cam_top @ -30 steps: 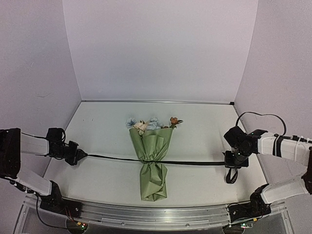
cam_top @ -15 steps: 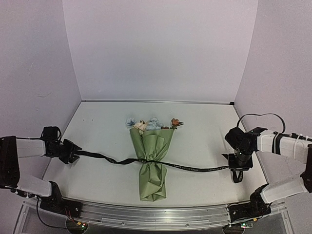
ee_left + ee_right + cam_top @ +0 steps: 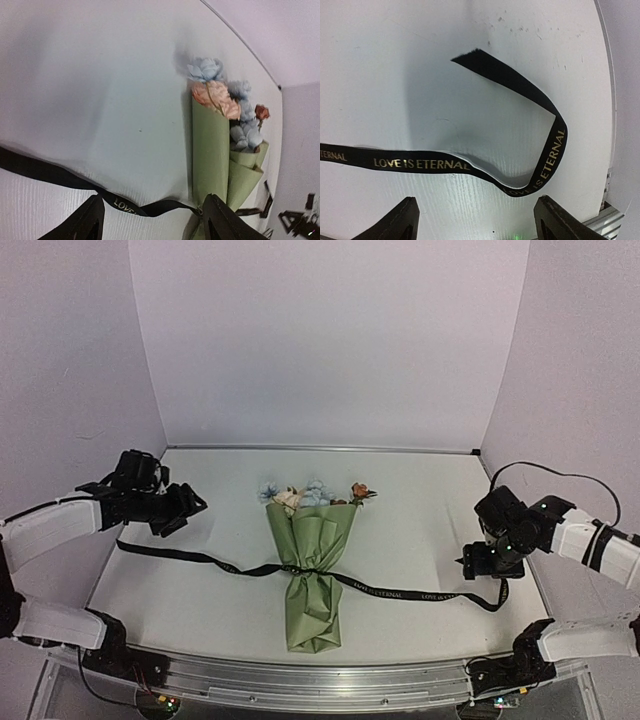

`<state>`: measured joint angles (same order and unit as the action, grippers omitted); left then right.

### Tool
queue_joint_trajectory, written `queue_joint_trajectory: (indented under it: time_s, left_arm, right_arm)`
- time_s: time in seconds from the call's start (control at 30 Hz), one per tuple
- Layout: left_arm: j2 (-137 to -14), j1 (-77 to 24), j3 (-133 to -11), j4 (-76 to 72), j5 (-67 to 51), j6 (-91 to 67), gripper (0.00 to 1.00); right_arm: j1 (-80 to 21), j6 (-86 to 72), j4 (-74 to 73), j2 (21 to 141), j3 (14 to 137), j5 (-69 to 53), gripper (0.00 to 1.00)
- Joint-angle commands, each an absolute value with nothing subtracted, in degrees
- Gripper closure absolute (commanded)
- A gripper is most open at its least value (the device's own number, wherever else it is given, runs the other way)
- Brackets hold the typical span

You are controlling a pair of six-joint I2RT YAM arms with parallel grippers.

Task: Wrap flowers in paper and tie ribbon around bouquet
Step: Tie the ribbon around the folded bouquet, then pick up the left side of the half-tied ribbon at the center of the board.

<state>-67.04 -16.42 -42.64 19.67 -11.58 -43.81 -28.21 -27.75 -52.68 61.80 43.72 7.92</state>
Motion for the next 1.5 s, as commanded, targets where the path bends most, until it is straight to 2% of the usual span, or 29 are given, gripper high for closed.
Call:
queue_joint_trajectory:
  time_s: [0.0, 0.13, 0.27, 0.5, 0.67, 0.87, 1.07, 1.27, 1.47]
  left_arm:
    - [-75.58, -27.14, -51.72, 26.95, -4.62, -32.57, 0.3]
    - [-83.18, -33.19, -58.28, 32.94, -1.91, -26.36, 0.32]
    - [-89.79, -35.19, -62.61, 38.28, -0.57, -20.85, 0.35]
    - [-95.68, -35.99, -64.74, 41.49, 1.33, -22.89, 0.4]
    - [-97.28, -36.04, -64.67, 43.73, 2.67, -25.89, 0.45]
    - [-97.74, -35.99, -62.3, 42.95, 3.52, -31.16, 0.37]
    - [-95.79, -35.11, -58.63, 38.52, 3.48, -41.09, 0.37]
    - [-92.5, -33.56, -53.19, 32.23, 3.54, -52.39, 0.41]
    - [-91.94, -33.61, -51.34, 27.52, 3.75, -55.22, 0.47]
  right_arm:
    - [-29.97, -24.56, -50.57, 60.69, 47.26, 5.94, 0.17]
    - [-32.32, -22.59, -47.99, 60.89, 48.2, 3.95, 0.14]
    - [-34.25, -21.17, -47.13, 61.59, 49.28, 3.19, 0.12]
    - [-35.67, -19.97, -46.75, 63.32, 50.19, 2.32, 0.06]
    - [-36.68, -19.84, -45.72, 63.81, 49.7, 1.96, 0.06]
    - [-37.66, -19.77, -44.09, 64.3, 49.12, 1.32, 0.06]
    - [-38.66, -19.8, -43.25, 64.92, 48.95, 0.83, 0.06]
    - [-39.25, -19.78, -42.72, 65.24, 48.93, 1.0, 0.07]
    - [-39.84, -19.69, -42.62, 65.45, 49.2, 1.17, 0.08]
